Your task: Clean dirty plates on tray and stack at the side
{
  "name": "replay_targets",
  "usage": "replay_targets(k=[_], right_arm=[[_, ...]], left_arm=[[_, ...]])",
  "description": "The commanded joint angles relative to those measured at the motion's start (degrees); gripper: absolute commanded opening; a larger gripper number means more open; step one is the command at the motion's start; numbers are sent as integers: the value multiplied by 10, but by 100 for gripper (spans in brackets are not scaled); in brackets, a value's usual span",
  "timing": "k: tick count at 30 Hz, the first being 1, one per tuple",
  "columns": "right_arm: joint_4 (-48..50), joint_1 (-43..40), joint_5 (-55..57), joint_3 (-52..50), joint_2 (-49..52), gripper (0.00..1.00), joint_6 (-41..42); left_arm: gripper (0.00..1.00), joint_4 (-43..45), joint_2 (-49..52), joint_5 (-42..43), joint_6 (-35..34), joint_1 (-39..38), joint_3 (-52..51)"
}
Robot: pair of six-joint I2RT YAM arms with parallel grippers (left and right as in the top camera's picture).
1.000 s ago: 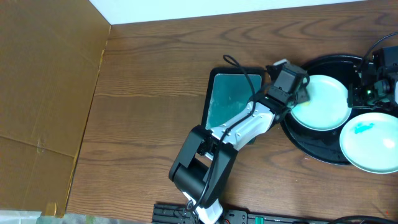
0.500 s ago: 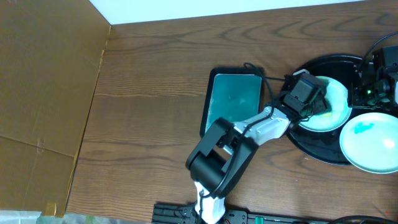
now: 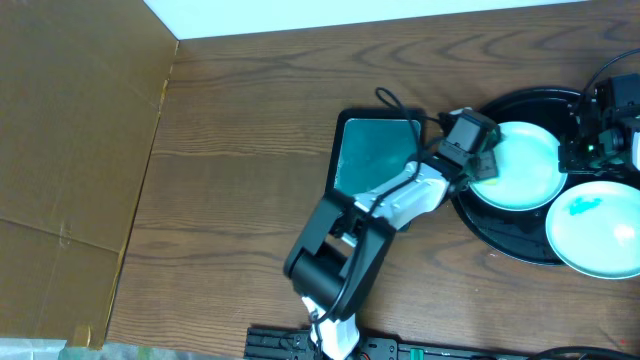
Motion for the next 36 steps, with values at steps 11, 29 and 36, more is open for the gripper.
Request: replay_targets(k=[11,29,36], right_arm=[[17,-12,95,11,-96,1,-61],[172,218,739,15,-221,1,-496],[290,305,783,15,-221,1,-756]], left_arm=[[7,-12,-194,-58,26,17,-7],[7,-314,-255,-92,27,214,-9],[7,-334,-255,-93,46,230,-9]])
